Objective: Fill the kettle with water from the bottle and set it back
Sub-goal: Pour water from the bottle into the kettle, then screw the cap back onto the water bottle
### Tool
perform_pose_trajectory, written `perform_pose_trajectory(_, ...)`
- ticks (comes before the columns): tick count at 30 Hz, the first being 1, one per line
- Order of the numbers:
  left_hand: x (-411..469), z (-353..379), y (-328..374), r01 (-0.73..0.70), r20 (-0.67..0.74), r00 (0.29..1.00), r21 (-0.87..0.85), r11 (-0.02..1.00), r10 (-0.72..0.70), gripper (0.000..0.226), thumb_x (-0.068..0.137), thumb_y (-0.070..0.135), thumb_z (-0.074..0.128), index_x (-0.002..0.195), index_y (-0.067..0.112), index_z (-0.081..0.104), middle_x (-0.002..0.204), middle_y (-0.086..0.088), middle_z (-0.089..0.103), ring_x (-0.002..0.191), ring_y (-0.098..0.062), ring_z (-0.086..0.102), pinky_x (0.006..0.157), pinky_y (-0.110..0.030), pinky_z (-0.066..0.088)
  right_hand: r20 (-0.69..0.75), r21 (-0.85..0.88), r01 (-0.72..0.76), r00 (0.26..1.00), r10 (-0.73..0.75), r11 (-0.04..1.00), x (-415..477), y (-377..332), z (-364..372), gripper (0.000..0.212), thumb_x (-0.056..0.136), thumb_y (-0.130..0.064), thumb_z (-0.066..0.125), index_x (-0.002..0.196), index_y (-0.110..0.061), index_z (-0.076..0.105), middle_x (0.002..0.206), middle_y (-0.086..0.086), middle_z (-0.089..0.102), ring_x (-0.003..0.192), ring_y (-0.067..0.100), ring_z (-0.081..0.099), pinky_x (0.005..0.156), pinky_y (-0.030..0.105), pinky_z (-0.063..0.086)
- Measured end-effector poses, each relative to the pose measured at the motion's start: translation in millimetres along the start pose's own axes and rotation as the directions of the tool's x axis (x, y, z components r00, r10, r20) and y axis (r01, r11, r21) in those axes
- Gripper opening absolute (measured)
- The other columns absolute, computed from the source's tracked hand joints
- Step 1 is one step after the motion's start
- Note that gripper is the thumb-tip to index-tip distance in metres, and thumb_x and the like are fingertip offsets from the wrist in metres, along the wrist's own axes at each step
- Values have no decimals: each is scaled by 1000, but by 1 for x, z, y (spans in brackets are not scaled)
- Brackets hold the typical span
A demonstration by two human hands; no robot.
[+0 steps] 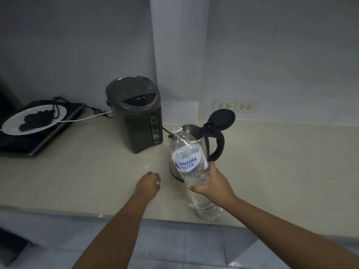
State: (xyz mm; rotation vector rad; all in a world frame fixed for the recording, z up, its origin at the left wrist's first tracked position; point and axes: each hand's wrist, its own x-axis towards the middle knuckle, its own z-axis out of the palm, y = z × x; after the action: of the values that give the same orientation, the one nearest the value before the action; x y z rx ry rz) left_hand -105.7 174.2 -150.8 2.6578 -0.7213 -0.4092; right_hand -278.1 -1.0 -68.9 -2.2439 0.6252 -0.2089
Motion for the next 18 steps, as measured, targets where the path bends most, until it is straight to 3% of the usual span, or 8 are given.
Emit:
perform_pose_trajectory(2, 4, -25, 0, -23, -92, 996, -62, 998, 17, 29, 87, 12, 60, 115, 11, 67, 114, -14, 61, 109, -29, 58, 89, -28, 42, -1, 37, 5, 1000, -5, 999, 4, -7, 9, 66, 60, -50, 84, 103, -26, 41, 93, -18, 55, 84, 7, 57, 65, 21, 43)
perform_pose_trajectory(7, 10, -112, 3, -141, -356, 931, -133, 981, 85, 23, 85, 15, 68, 107, 10, 72, 107, -12, 66, 98, -28, 63, 78, -24, 40, 4, 156, 30, 1000, -31, 987, 18, -26, 38, 72, 56, -50, 86, 110, -29, 42, 104, -13, 61, 95, 11, 60, 81, 30, 49)
perform_pose_trajectory(10, 7, -159, 12, -218, -453, 882, -150, 964, 129, 24, 85, 16, 68, 108, 11, 72, 106, -8, 67, 96, -22, 64, 78, -20, 39, -3, 216, 52, 999, -52, 975, 29, -41, 56, 71, 57, -43, 89, 108, -24, 44, 103, -10, 61, 94, 11, 60, 77, 28, 48)
perform_pose_trajectory(15, -1, -206, 27, -325, -527, 839, -283, 902, 137, 20, 85, 16, 70, 105, 14, 73, 101, -1, 67, 94, -17, 65, 83, -16, 45, -13, 287, 61, 998, -60, 956, 47, -60, 84, 68, 60, -35, 90, 105, -20, 42, 102, -3, 61, 91, 14, 59, 73, 24, 42)
perform_pose_trajectory(18, -4, -219, 35, -359, -491, 861, -399, 844, 134, 19, 85, 18, 71, 104, 17, 72, 103, -2, 70, 98, -18, 67, 93, -27, 51, -16, 327, 75, 997, -73, 942, 56, -68, 97, 68, 61, -35, 90, 105, -23, 40, 101, -6, 60, 90, 11, 58, 76, 24, 44)
